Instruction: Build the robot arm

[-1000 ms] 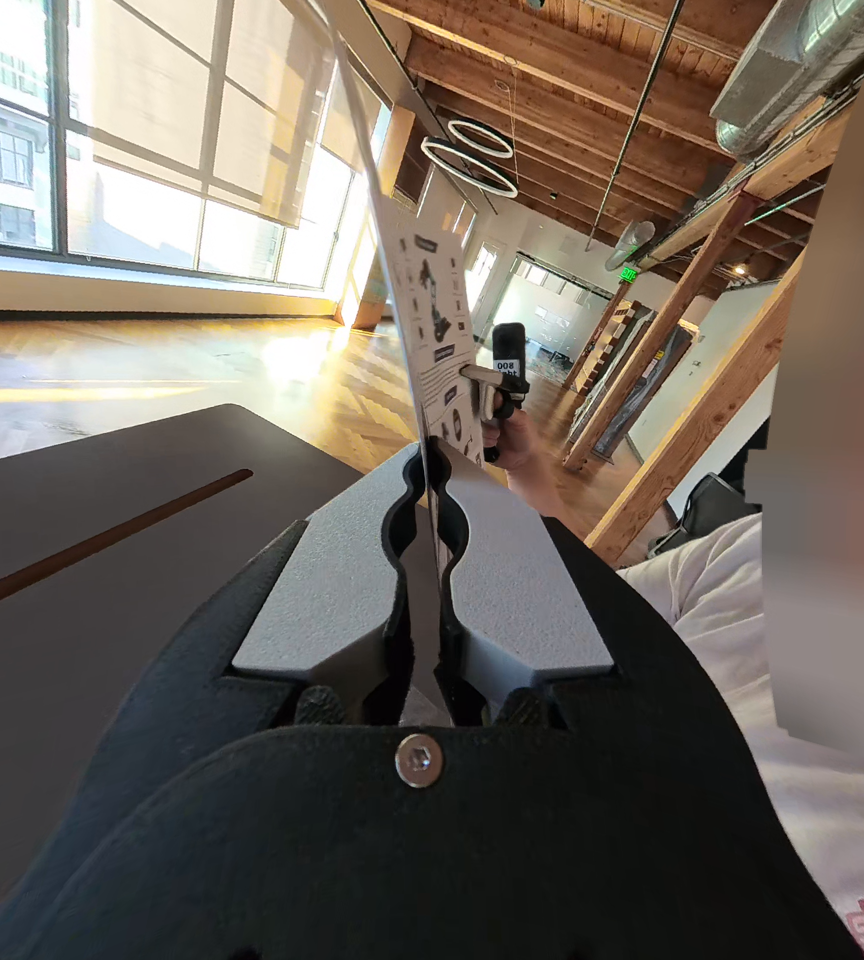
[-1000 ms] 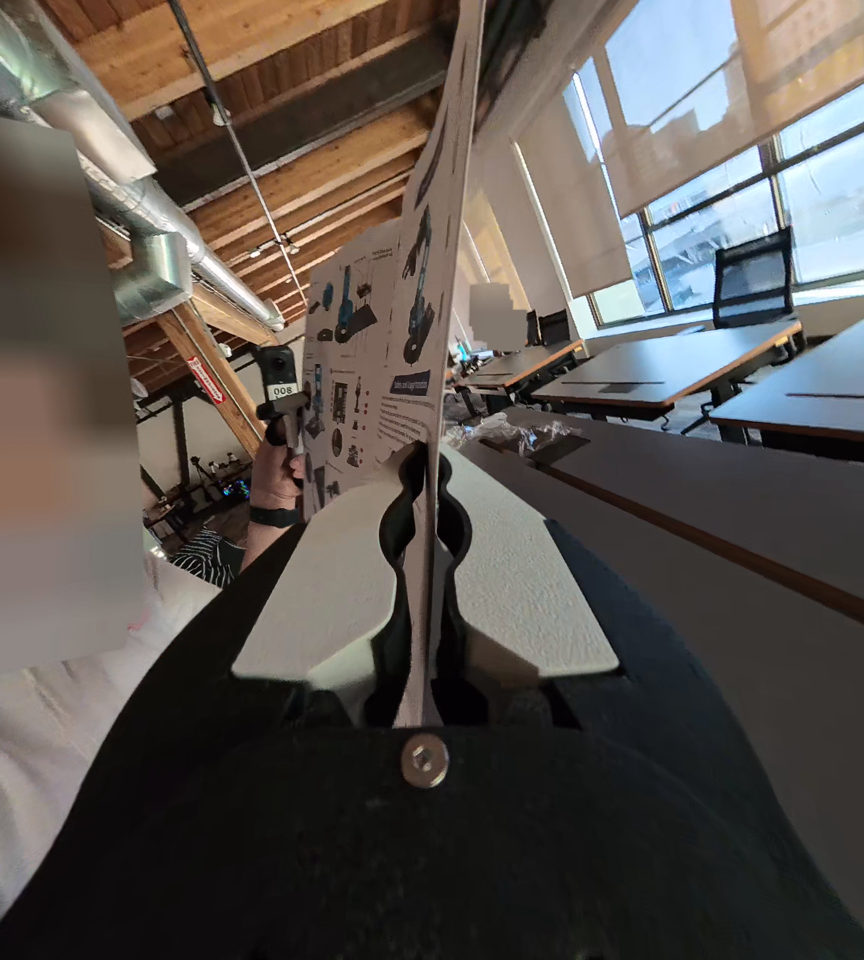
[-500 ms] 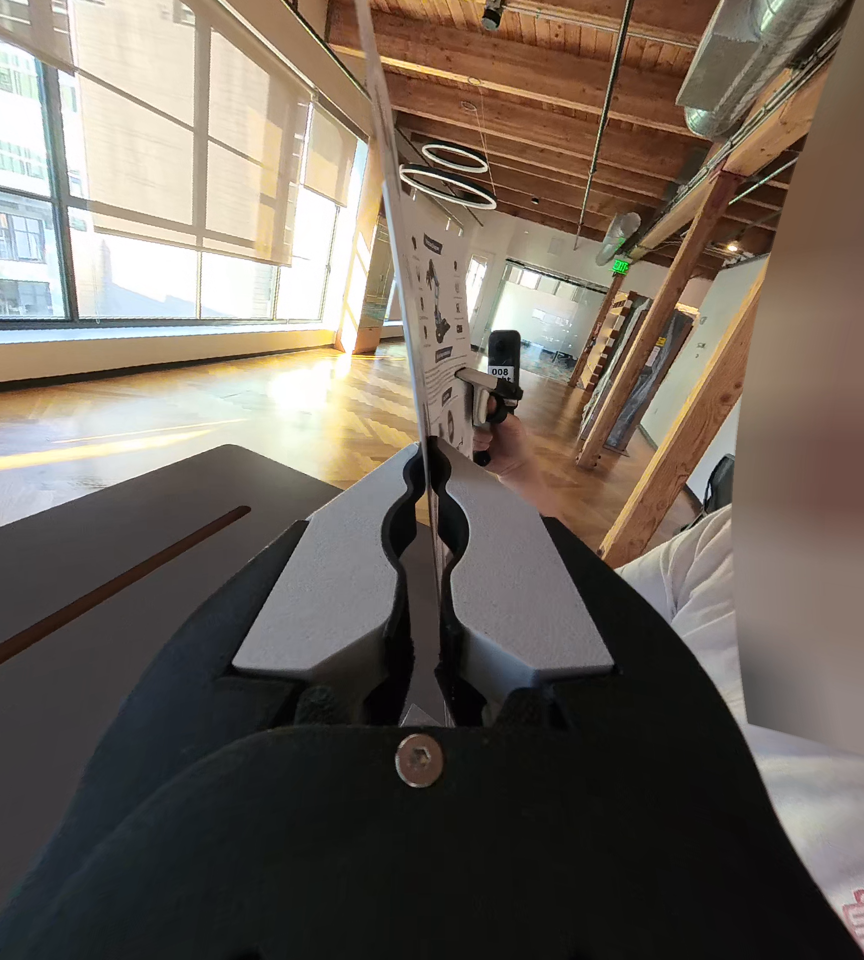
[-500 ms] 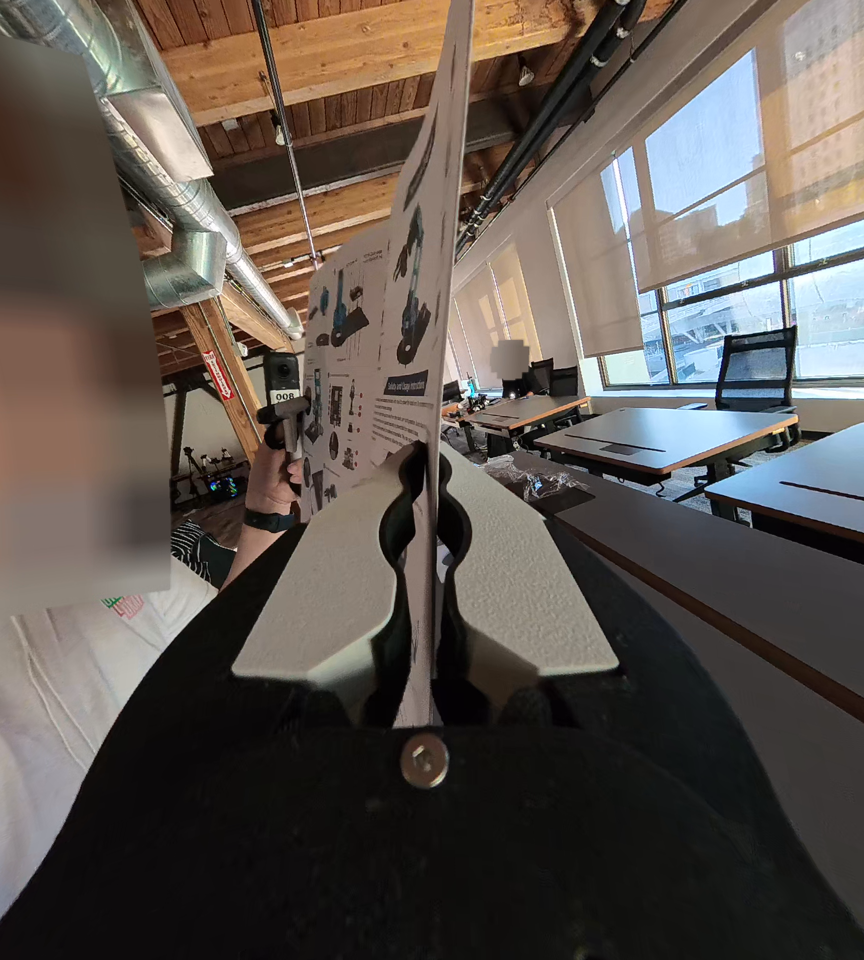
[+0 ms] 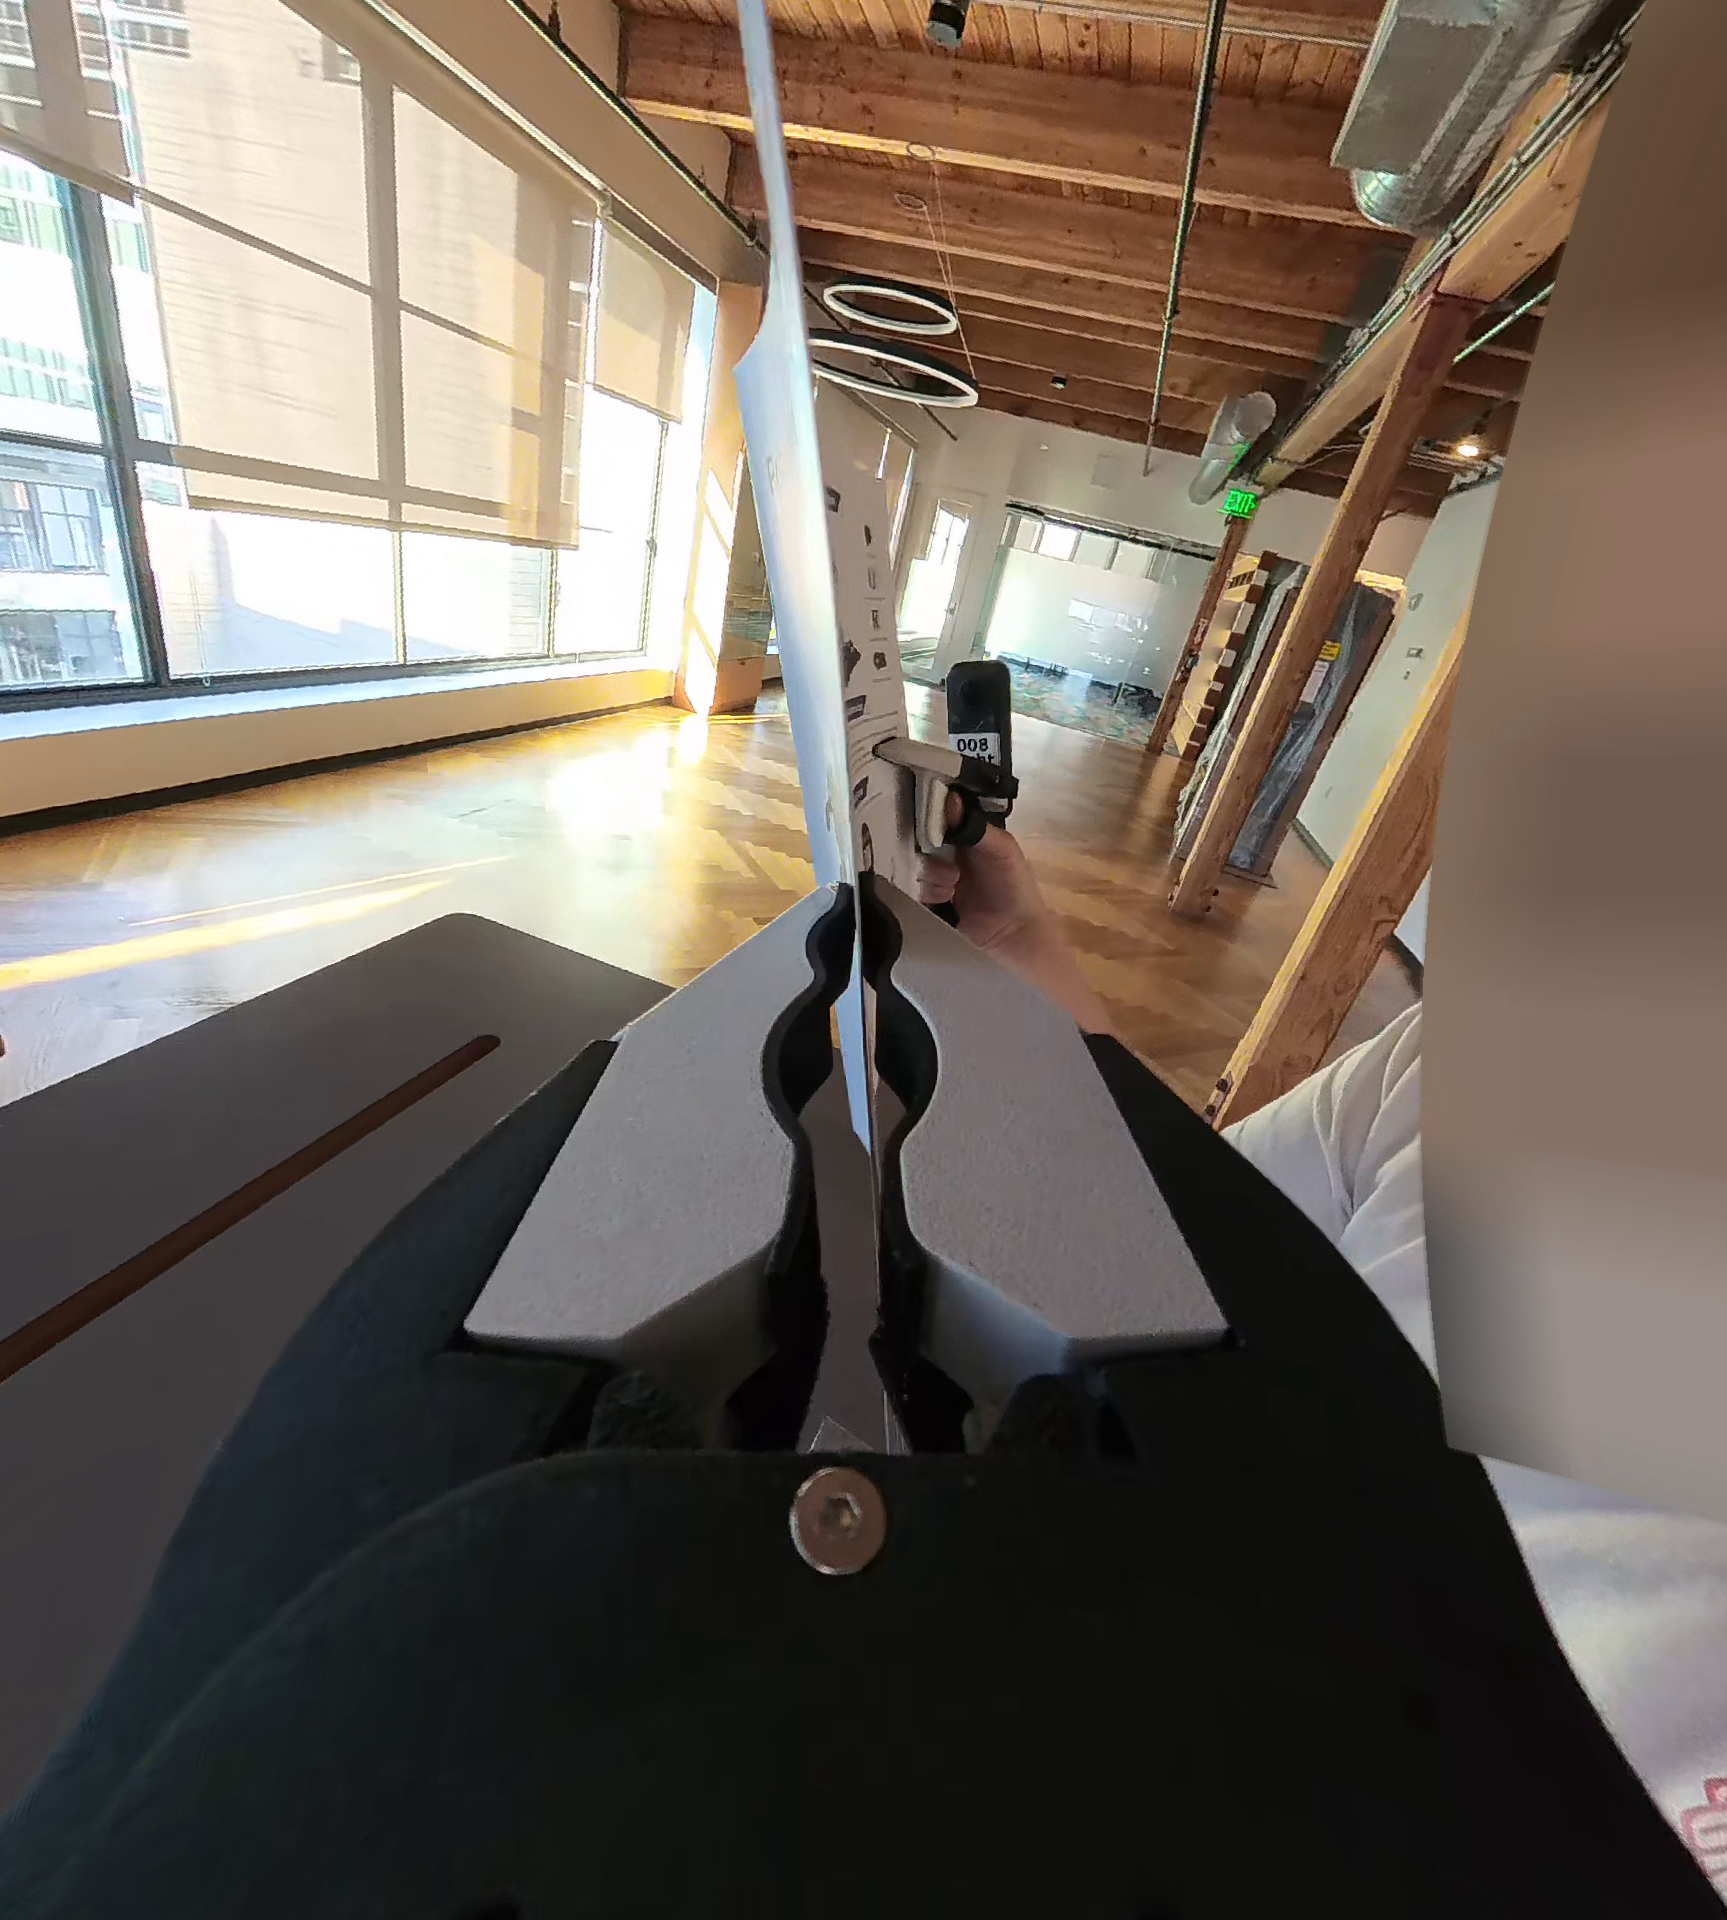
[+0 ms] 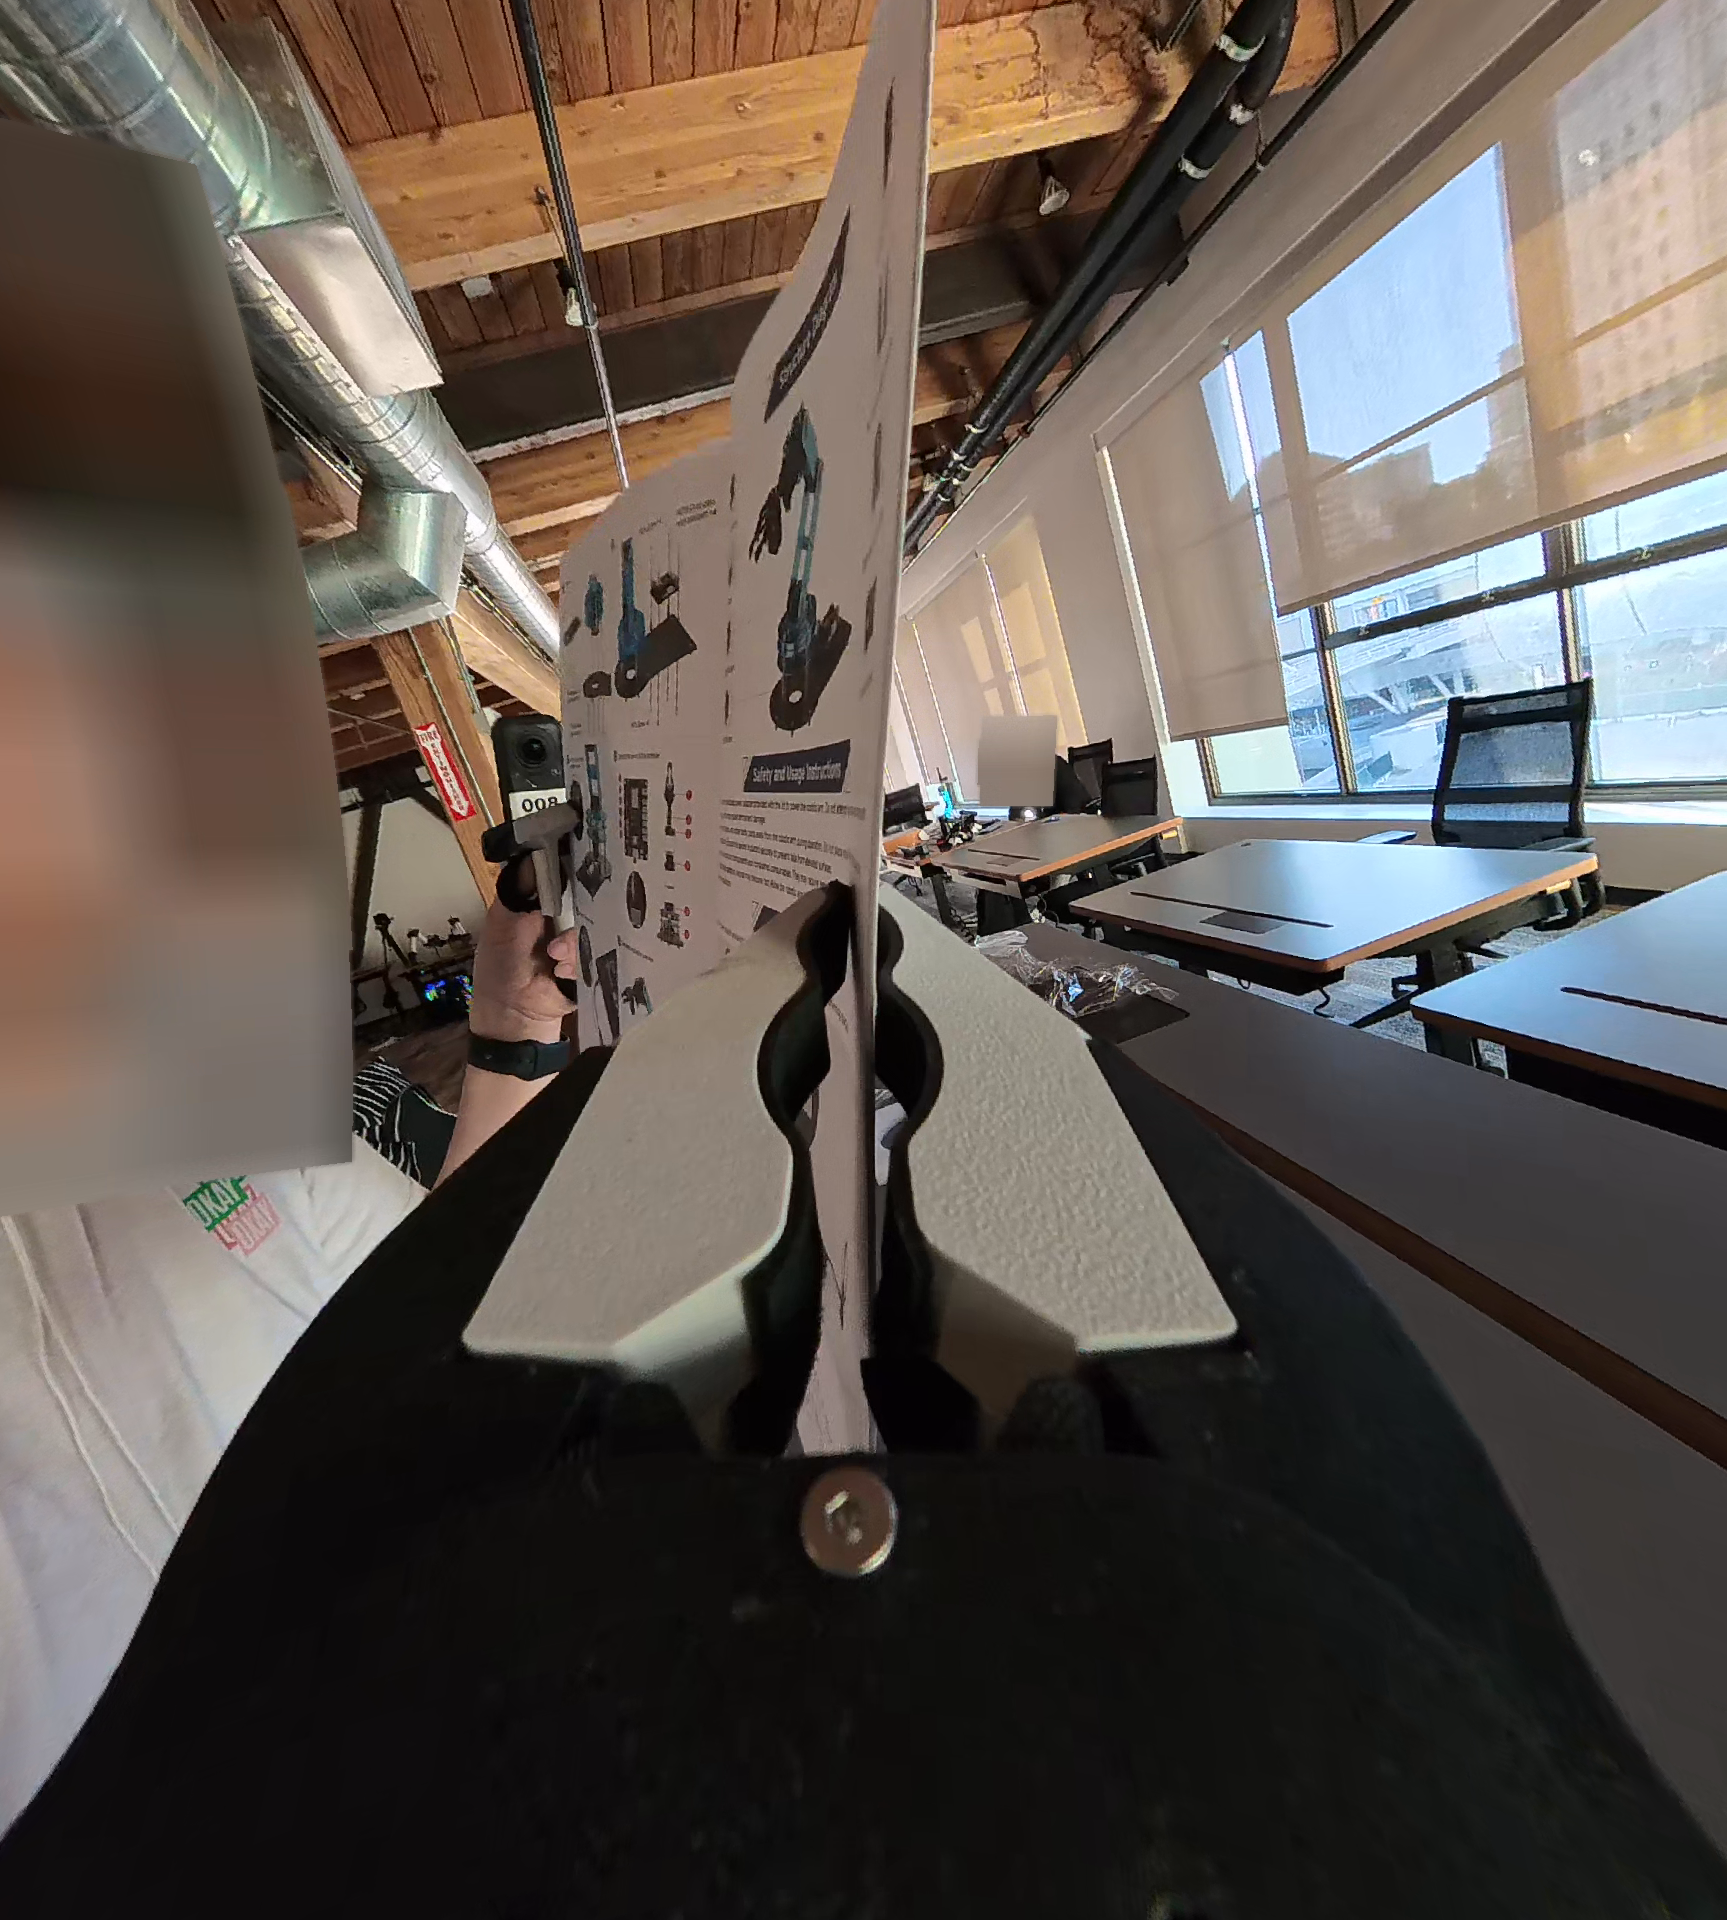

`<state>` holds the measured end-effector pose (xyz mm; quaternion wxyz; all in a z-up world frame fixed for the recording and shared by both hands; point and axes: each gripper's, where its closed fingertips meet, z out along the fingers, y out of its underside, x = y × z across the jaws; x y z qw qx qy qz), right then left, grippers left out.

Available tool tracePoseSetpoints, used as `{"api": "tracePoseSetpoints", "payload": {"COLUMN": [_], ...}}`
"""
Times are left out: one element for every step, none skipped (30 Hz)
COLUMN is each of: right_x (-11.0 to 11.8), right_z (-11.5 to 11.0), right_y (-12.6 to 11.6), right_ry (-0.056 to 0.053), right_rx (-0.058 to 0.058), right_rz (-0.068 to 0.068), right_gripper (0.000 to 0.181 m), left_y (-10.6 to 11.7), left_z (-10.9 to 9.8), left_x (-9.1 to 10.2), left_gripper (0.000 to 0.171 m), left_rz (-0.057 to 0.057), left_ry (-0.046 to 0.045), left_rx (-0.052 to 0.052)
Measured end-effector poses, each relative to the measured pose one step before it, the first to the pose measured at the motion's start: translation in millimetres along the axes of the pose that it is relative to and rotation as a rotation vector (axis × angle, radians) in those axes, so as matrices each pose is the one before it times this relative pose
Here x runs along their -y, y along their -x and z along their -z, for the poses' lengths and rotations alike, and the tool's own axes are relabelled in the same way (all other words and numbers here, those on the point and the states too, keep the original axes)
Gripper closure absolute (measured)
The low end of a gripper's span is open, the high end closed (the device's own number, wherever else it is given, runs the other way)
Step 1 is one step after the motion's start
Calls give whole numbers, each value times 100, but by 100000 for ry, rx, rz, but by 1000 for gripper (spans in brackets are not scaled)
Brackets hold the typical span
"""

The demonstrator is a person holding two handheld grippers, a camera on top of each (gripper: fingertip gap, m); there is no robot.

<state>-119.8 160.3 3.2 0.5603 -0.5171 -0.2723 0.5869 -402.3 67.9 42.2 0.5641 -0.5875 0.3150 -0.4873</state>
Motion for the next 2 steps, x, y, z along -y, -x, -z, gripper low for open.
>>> {"api": "tracePoseSetpoints", "payload": {"right_x": [14, 25], "right_z": [7, 0], "right_y": [-22, -18], "right_ry": [-272, -252], "right_rx": [145, 235], "right_rz": [119, 10], "right_gripper": [181, 181], "left_y": [-107, -107], "left_z": [-25, -8], "left_x": [-2, 12], "left_gripper": [171, 171], "left_rz": [-476, -475], "left_ry": [189, 108], "left_rx": [63, 87]}}
